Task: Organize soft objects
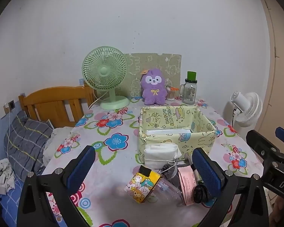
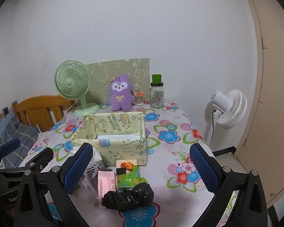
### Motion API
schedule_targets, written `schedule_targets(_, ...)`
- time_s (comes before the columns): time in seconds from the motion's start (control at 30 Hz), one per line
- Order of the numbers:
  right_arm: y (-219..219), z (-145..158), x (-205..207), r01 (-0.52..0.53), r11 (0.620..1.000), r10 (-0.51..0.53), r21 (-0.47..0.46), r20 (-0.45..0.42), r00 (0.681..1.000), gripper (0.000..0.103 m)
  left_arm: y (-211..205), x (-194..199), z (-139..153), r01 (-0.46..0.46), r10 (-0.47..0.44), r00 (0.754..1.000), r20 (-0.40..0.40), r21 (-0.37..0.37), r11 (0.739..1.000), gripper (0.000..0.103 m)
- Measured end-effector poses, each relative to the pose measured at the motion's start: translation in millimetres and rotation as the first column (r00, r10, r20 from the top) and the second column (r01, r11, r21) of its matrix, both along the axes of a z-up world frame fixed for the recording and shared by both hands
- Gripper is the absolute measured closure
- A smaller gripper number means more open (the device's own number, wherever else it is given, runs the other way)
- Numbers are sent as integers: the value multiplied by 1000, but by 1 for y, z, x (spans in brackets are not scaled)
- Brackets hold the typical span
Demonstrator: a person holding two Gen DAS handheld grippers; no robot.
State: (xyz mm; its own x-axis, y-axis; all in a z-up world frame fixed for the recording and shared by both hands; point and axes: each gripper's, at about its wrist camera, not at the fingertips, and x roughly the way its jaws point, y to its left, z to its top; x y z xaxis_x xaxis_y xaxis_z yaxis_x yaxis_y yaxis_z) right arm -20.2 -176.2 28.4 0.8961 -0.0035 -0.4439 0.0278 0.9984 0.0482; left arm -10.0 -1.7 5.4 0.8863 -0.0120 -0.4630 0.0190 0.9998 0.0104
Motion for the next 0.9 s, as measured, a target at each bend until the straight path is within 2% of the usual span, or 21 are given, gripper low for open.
schedule_targets(0.23, -2, 0, 0, 8, 1000, -8, 12, 6, 1000, 0, -1, 4, 0, 5, -5, 1000, -6, -5, 1000, 0)
schedule_targets(0.5, -3, 2, -1, 6, 1000, -6, 18, 14, 1000, 0, -10, 1, 2, 74, -74, 997, -1, -8, 997, 0)
schedule_targets(0.9, -3, 2, -1, 5, 1000, -6, 27, 14, 1000, 0, -12, 5, 3, 77, -77, 997, -14, -32, 997, 0)
